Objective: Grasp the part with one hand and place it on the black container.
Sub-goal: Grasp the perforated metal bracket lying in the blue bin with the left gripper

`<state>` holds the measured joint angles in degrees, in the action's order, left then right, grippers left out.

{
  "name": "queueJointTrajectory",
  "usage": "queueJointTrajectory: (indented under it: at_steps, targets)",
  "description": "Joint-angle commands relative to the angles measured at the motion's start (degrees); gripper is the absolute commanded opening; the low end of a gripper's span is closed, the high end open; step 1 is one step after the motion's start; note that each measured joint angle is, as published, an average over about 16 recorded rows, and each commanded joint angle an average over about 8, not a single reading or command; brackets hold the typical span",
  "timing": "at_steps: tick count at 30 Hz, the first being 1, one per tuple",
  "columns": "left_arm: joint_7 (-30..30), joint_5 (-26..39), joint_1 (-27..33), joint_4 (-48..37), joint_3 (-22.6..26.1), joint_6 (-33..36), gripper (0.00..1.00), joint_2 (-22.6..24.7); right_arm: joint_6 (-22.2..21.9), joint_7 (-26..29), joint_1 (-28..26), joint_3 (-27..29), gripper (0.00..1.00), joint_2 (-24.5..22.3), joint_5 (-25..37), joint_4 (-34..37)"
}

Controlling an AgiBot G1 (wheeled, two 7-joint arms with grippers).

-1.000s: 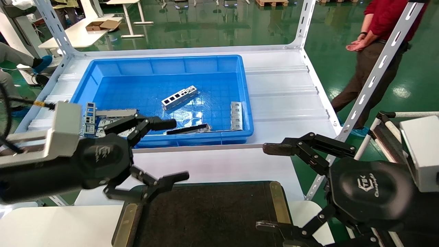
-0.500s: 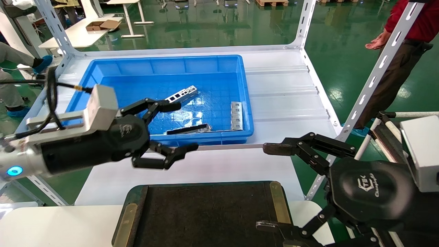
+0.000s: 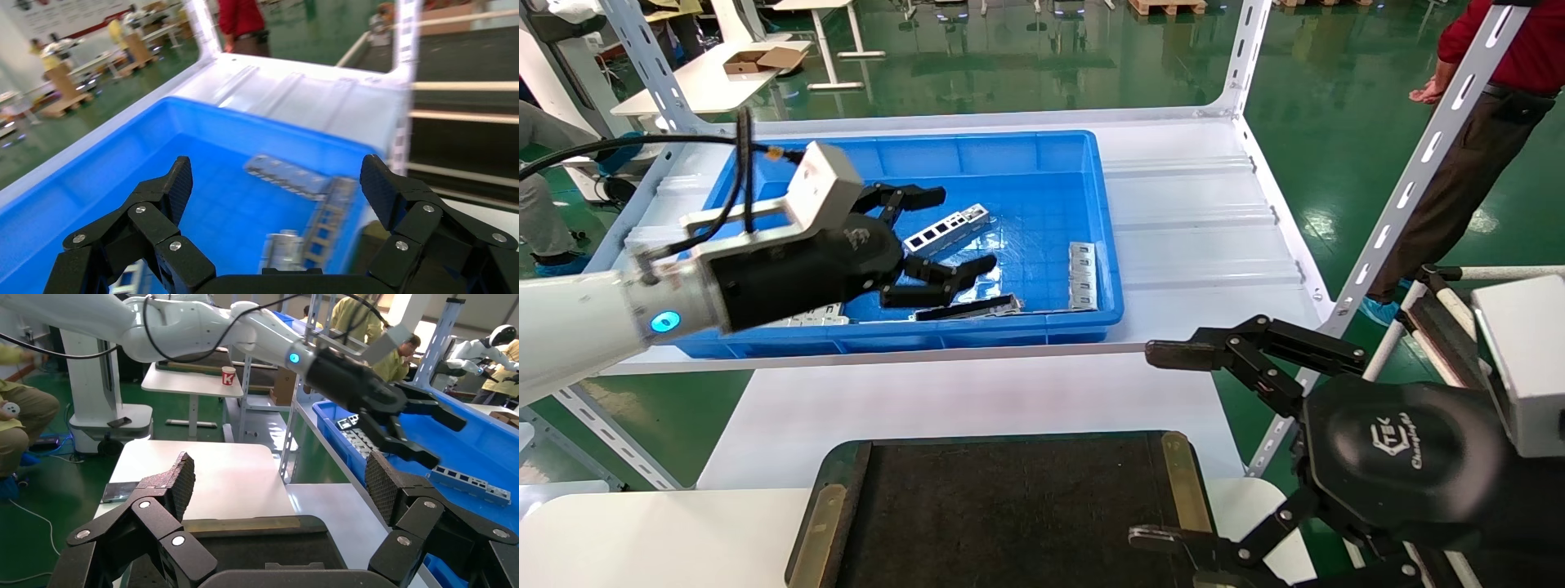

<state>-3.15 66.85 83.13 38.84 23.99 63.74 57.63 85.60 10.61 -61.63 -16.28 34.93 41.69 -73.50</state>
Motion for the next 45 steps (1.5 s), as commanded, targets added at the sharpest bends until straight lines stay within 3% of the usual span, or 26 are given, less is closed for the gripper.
queueJointTrajectory:
  at_steps: [1,16,28,30,32,37,39,45]
  targets:
    - [-1.06,1.03,1.56,-3.12,0.36,-1.22,1.0,1.49,0.0,0.0,0.0,-0.01,1.0,0.0,-0.01,0.0]
    - [-10.45,5.06,10.97,-27.31,1.43,-13.29,1.0,11.76,-0.03,-0.03,-0.01,-0.07,1.0,-0.03,-0.05,0.0]
    - [-12.57,4.99,13.41,-36.86,1.03,-22.68,1.0,16.56,-0.05,-0.06,-0.02,-0.12,1.0,-0.05,-0.08,0.0]
    - [-12.28,4.98,13.52,-37.68,1.02,-23.73,0.88,17.04,-0.05,-0.06,-0.03,-0.12,0.99,-0.05,-0.09,0.0]
    - [-11.93,4.99,13.56,-38.32,1.02,-24.57,0.63,17.41,-0.06,-0.07,-0.03,-0.13,0.81,-0.05,-0.09,0.0]
    - [-11.0,5.03,13.36,-39.2,1.05,-26.04,0.04,17.95,-0.07,-0.08,-0.03,-0.15,0.19,-0.06,-0.1,0.0]
    - [-10.63,5.02,13.21,-39.36,1.05,-26.37,0.0,18.03,-0.07,-0.08,-0.03,-0.16,0.01,-0.07,-0.11,0.0]
    - [-9.61,4.84,12.83,-39.39,0.92,-27.06,0.0,18.12,-0.08,-0.09,-0.04,-0.18,0.0,-0.08,-0.13,0.0]
